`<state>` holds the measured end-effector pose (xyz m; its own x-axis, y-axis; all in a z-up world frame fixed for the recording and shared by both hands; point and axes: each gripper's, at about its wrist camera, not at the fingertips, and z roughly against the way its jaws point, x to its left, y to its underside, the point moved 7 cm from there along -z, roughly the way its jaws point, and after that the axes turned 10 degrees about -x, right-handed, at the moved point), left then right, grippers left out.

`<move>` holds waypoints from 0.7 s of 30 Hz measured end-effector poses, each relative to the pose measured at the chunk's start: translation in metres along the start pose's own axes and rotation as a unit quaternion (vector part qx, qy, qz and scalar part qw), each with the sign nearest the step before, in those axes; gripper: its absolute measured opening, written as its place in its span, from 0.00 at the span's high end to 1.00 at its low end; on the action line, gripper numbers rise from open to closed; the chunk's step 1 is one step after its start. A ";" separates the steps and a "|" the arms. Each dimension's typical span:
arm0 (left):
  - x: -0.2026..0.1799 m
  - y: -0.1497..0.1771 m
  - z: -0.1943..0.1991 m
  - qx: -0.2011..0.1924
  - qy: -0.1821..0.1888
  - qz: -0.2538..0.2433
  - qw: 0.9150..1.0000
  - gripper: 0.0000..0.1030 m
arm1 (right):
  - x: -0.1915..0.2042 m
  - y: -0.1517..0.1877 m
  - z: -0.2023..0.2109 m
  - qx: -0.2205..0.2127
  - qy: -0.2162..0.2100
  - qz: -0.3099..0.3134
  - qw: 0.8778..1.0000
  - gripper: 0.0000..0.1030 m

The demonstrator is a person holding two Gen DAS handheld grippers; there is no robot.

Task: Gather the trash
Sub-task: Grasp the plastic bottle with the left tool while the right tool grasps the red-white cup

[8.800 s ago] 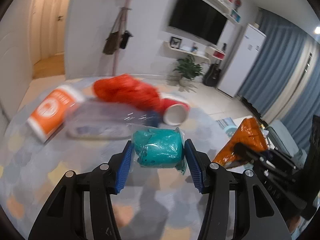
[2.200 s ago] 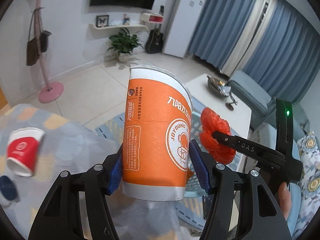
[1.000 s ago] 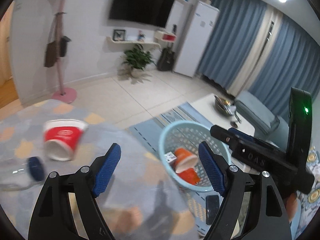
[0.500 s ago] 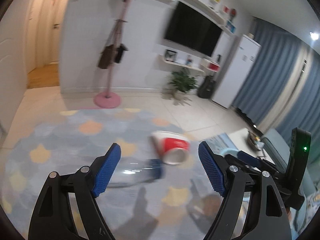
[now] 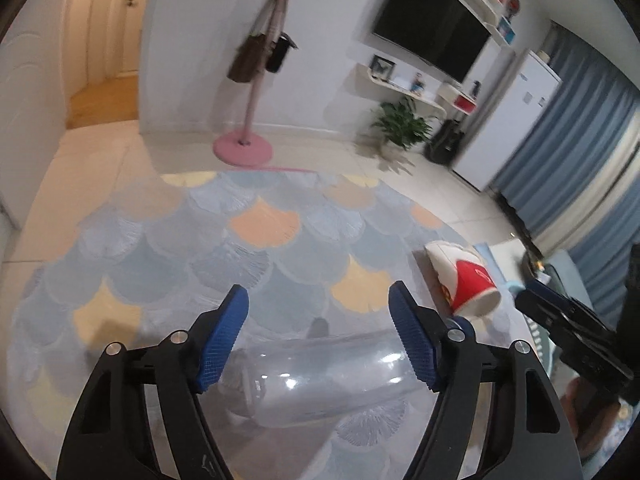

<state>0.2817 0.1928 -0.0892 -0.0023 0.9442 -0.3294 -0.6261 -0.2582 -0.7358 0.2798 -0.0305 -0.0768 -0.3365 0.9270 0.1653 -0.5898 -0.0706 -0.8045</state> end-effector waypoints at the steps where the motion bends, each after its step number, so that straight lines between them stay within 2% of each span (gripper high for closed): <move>1: -0.002 0.002 -0.002 0.006 0.008 -0.002 1.000 0.32 | 0.000 0.000 -0.002 0.001 0.000 -0.001 1.000 0.68; 3: -0.006 0.011 0.001 0.016 0.017 -0.011 1.000 0.32 | -0.001 0.000 -0.005 0.002 0.006 -0.004 1.000 0.68; 7: -0.011 0.028 0.017 0.040 0.048 -0.018 0.998 0.33 | -0.003 0.002 -0.008 0.009 -0.010 -0.019 1.000 0.68; 10: -0.020 0.049 0.033 0.071 0.085 -0.027 0.994 0.33 | -0.005 0.003 -0.006 0.012 -0.017 -0.024 0.999 0.68; 12: -0.028 0.062 0.043 0.082 0.092 -0.049 0.991 0.32 | -0.006 0.003 -0.004 0.011 -0.019 -0.028 0.999 0.68; 15: -0.039 0.070 0.047 0.078 0.077 -0.072 0.991 0.27 | -0.008 0.001 -0.003 0.009 -0.022 -0.039 0.999 0.68; 19: -0.049 0.066 0.033 0.060 0.016 -0.094 0.994 0.25 | -0.008 0.000 -0.001 0.011 -0.025 -0.052 0.998 0.68; 21: -0.054 0.070 0.022 0.063 -0.007 -0.096 0.993 0.25 | -0.008 0.000 0.000 0.010 -0.022 -0.050 0.998 0.67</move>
<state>0.2207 0.1285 -0.1098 0.1167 0.9765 -0.1809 -0.7082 -0.0459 -0.7045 0.2828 -0.0382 -0.0780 -0.3058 0.9131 0.2695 -0.6373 0.0140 -0.7705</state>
